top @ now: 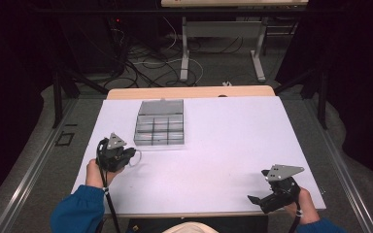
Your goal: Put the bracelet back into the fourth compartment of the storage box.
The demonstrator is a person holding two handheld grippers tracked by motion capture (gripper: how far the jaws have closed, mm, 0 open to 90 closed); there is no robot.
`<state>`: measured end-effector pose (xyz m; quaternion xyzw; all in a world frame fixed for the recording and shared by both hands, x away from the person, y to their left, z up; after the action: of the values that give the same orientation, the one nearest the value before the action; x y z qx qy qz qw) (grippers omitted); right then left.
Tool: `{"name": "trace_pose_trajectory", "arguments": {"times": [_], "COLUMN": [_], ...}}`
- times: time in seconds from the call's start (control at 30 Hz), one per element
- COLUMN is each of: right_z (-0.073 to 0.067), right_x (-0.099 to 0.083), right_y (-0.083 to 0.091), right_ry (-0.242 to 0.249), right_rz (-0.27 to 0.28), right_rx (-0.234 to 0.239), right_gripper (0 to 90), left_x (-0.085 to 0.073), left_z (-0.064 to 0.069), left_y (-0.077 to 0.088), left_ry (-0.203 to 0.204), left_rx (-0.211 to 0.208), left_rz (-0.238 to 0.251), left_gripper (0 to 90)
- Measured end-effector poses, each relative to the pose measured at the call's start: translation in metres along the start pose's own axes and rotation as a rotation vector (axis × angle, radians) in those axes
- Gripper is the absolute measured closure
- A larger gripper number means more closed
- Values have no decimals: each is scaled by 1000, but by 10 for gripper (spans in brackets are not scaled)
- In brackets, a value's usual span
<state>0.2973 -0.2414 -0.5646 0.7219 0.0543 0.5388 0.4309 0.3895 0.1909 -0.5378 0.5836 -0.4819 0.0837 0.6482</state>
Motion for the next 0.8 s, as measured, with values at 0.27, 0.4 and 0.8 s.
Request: {"name": "trace_pose_trajectory", "arguments": {"times": [0.27, 0.4, 0.8], "right_z": [1, 1, 1], "right_x": [0, 0, 0], "right_y": [0, 0, 0], "right_ry": [12, 8, 10], "right_rz": [-3, -2, -2], "right_rx": [-3, -7, -4], "right_gripper": [0, 0, 0], "left_x": [8, 13, 23], "left_z": [-1, 1, 2], "left_y": [4, 5, 6], "left_ry": [-4, -5, 3], "left_rx": [-3, -6, -20], "left_rz": [18, 36, 60], "left_gripper": [854, 854, 854]}}
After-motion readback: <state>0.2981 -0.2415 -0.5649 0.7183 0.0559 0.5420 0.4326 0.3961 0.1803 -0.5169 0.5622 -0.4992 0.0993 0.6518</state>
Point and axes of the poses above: each handheld gripper's, and its own axes: y roughly backward along the jaws, x roughly out of its top, z roughly to its right, the point moved 7 cm from there along -y, roughly forward along the jaws, and after that the axes turned 6 degrees about x, right-handed, at the moved point
